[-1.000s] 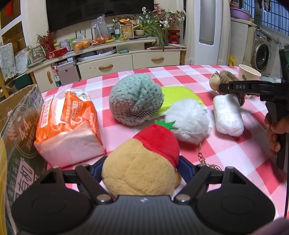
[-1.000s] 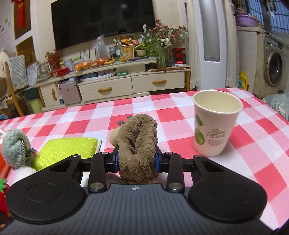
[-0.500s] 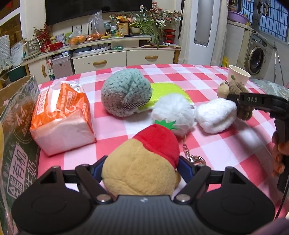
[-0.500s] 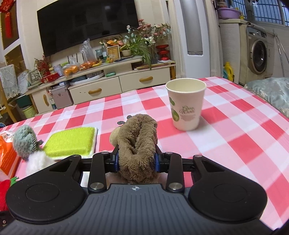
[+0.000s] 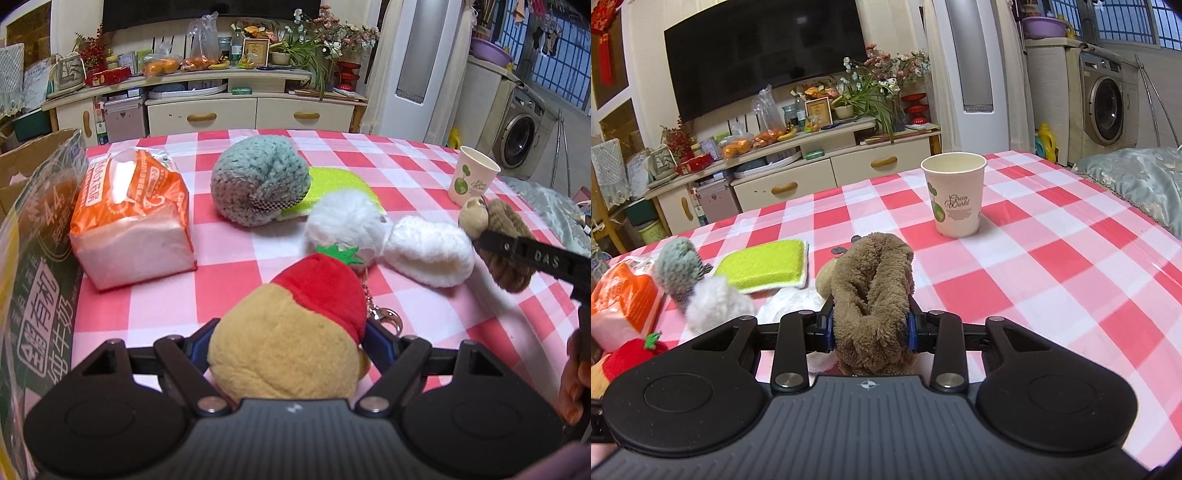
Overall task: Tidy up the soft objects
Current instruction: 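Lift and carry the bear and scrunchie over the cardboard box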
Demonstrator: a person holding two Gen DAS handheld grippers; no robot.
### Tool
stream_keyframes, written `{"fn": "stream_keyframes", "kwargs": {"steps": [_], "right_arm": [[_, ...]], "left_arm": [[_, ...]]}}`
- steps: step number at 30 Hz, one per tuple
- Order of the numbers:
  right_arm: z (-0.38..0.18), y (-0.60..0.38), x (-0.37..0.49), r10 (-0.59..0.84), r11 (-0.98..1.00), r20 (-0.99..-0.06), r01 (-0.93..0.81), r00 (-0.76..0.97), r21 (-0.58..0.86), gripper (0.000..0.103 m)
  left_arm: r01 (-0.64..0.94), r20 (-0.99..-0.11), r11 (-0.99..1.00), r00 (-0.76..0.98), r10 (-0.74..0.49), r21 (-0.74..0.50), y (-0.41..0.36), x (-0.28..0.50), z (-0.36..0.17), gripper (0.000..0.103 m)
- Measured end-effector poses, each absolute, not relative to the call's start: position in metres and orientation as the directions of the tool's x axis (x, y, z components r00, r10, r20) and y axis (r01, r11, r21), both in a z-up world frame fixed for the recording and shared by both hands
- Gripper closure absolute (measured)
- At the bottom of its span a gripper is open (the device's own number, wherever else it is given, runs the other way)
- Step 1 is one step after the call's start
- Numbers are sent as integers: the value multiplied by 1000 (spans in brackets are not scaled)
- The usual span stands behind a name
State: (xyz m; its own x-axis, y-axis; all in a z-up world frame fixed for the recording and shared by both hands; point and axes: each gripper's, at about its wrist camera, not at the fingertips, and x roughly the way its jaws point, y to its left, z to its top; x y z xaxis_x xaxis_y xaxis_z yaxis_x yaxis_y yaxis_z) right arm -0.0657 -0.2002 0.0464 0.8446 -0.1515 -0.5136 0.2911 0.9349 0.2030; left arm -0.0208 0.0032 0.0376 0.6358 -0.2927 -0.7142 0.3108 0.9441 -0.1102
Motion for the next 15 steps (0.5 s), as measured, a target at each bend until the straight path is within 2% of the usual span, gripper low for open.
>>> {"fn": "stream_keyframes", "kwargs": {"steps": [15], "right_arm": [[58,-172,-95,-105,962,-497,214,862,168,62]], "left_arm": [[325,-652,929,669,-357,-175,25,-37,64,23]]}}
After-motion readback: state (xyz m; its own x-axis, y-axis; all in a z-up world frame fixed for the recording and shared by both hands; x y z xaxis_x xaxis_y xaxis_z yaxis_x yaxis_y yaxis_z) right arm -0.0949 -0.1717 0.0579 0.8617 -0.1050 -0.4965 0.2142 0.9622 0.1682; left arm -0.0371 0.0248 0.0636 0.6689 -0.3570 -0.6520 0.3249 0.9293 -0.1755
